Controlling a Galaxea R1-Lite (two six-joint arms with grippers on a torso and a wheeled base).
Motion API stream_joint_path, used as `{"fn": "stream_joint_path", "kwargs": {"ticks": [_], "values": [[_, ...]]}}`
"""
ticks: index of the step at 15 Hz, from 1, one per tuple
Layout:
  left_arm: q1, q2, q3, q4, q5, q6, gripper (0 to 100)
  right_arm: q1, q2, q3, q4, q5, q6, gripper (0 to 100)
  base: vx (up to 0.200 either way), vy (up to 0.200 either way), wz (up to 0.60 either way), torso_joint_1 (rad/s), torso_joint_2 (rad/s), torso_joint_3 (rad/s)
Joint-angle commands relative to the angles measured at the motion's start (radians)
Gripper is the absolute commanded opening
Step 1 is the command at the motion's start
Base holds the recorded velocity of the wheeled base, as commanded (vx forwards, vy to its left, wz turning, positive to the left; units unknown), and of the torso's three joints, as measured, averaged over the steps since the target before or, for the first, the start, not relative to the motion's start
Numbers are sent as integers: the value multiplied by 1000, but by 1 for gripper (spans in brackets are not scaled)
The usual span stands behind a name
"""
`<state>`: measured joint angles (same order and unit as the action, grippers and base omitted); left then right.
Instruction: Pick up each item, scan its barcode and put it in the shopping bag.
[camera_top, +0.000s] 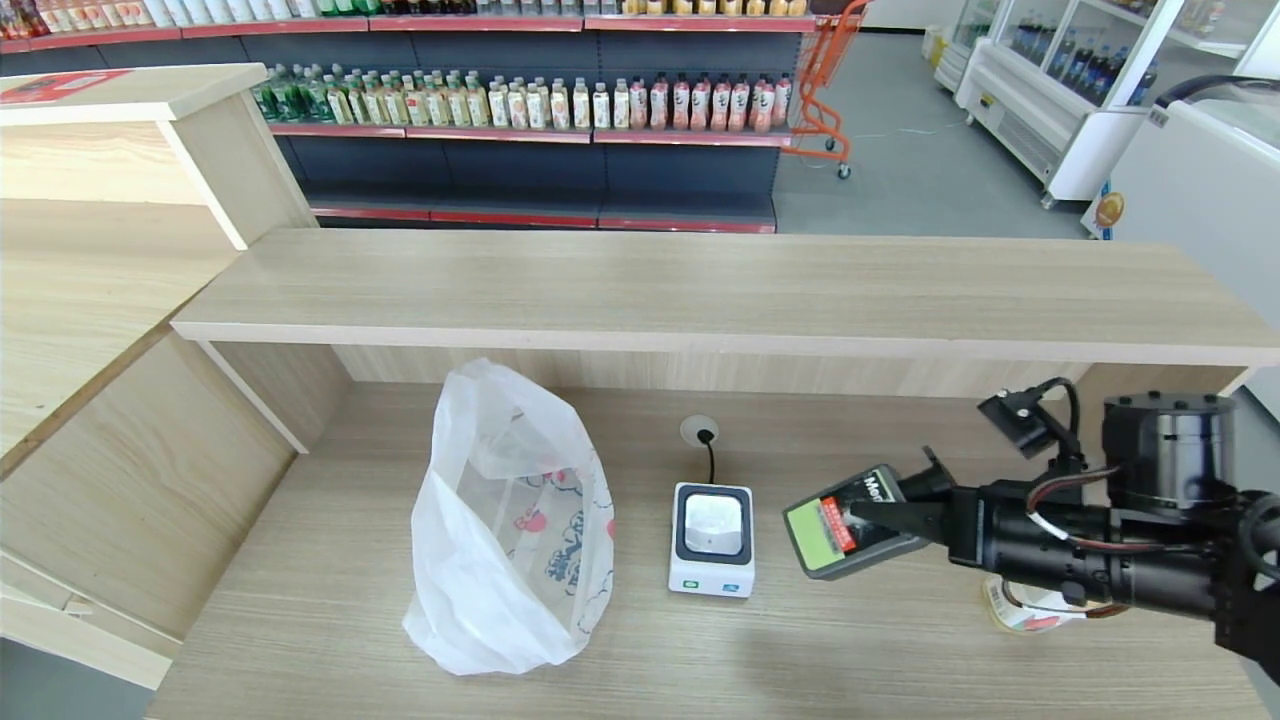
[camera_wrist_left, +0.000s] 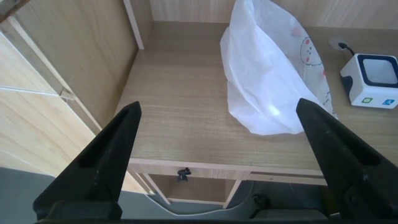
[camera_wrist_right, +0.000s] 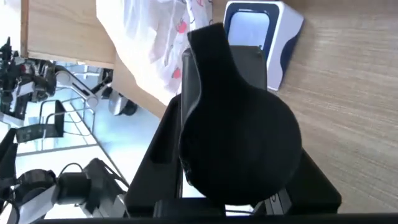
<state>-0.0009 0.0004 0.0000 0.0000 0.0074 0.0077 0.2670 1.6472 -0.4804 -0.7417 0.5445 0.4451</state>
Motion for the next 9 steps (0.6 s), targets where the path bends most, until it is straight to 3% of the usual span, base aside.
{"fn": "stream_joint_path", "kwargs": {"ticks": [1,9], "values": [[1,0,0,0,0,0,100,60,190,-113,-1,-15,29,0,0,0,0,0,0,0],[1,0,0,0,0,0,100,161,410,-326,-1,-163,60,0,0,0,0,0,0,0]]}}
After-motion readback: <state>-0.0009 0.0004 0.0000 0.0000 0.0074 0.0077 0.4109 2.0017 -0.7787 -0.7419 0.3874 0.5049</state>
